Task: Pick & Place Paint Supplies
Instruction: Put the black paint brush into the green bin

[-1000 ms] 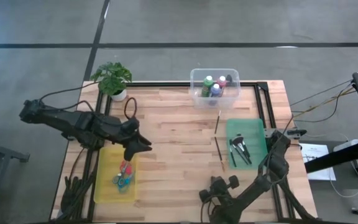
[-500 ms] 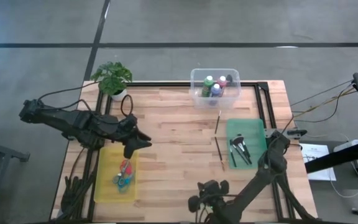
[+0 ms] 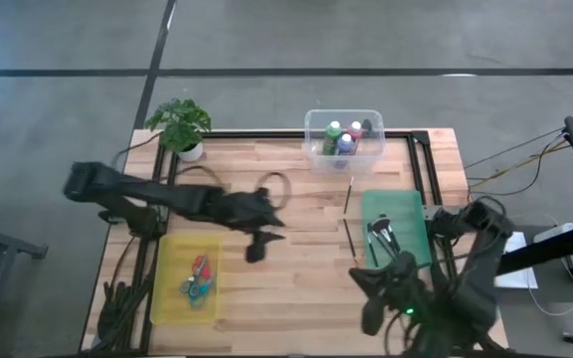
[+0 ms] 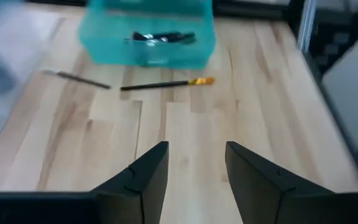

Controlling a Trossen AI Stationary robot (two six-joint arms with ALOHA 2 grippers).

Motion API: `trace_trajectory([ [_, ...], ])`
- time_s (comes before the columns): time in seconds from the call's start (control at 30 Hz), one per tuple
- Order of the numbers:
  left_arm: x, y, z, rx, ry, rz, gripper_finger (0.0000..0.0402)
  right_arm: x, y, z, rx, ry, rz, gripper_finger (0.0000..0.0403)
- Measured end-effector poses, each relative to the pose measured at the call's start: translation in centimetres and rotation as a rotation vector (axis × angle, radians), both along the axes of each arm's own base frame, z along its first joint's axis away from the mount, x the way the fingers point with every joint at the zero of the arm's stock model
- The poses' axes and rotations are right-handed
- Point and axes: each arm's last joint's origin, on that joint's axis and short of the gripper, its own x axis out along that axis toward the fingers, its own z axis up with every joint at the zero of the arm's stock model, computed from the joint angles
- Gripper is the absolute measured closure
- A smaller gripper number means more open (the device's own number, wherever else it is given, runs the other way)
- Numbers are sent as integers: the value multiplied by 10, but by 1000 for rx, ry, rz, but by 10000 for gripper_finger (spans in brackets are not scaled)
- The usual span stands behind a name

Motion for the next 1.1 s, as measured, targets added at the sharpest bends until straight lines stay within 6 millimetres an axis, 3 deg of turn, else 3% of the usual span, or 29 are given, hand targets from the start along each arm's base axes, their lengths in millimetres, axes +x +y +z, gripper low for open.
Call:
trace_trajectory([
  [0.2,79,9,-19,231,41,-208,233,-31,-14,30,15,-41,76,390],
  [0.37,129,23,-49,398,125,-330,233,-46,-14,39,16,-145,68,390],
  [0.5,155,38,-78,369,167,-404,233,-53,-14,44,22,-225,52,390],
  [0.83,214,51,-107,352,83,-517,233,-54,-14,46,35,-283,30,390],
  [1.1,228,52,-141,285,86,-566,233,-56,-17,50,41,-320,14,390],
])
